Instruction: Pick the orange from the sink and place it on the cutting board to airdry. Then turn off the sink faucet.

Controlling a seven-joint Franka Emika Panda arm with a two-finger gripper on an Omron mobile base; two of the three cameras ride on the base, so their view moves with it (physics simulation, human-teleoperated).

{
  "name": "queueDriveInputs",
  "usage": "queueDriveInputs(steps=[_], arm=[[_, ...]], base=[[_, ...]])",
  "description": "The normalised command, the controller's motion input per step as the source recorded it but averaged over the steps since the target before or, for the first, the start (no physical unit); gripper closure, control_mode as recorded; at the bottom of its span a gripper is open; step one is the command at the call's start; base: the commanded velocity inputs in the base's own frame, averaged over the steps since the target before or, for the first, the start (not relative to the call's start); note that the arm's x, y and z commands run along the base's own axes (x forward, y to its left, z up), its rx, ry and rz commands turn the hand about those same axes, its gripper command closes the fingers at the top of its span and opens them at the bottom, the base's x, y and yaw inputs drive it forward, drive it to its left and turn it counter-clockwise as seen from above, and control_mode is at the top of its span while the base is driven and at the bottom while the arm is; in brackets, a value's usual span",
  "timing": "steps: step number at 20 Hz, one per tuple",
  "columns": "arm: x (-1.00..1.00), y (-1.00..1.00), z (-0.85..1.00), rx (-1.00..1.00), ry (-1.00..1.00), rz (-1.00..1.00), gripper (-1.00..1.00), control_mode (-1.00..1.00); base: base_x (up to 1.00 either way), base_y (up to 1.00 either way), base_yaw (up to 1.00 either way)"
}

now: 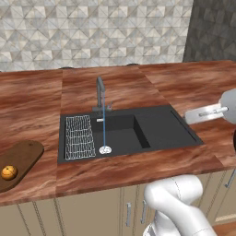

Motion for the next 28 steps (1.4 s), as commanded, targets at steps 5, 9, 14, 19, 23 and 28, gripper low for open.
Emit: queueDriveInputs(steps=[5, 9, 14, 19, 23, 28], arm=[[-0.10, 0.00, -0.09, 0.00, -0.04, 0.00, -1.00, -1.00], [0.05, -0.02, -0.28, 0.00, -0.09, 0.06, -1.00, -1.00], [0.06, -0.24, -0.08, 0.00, -0.11, 0.12, -1.00, -1.00], [0.16, -0.21, 0.00, 0.00, -0.08, 0.17, -1.00, -1.00], [0.30, -0.16, 0.00, 0.00, -0.06, 0.22, -1.00, -1.00], [0.44, 0.00, -0.08, 0.00, -0.05, 0.19, -1.00, -1.00]], base=[[0.00, 0.00, 0.00], [0.00, 0.00, 0.00], [0.00, 0.00, 0.00], [0.00, 0.00, 0.00], [0.00, 0.00, 0.00], [0.00, 0.00, 0.00]])
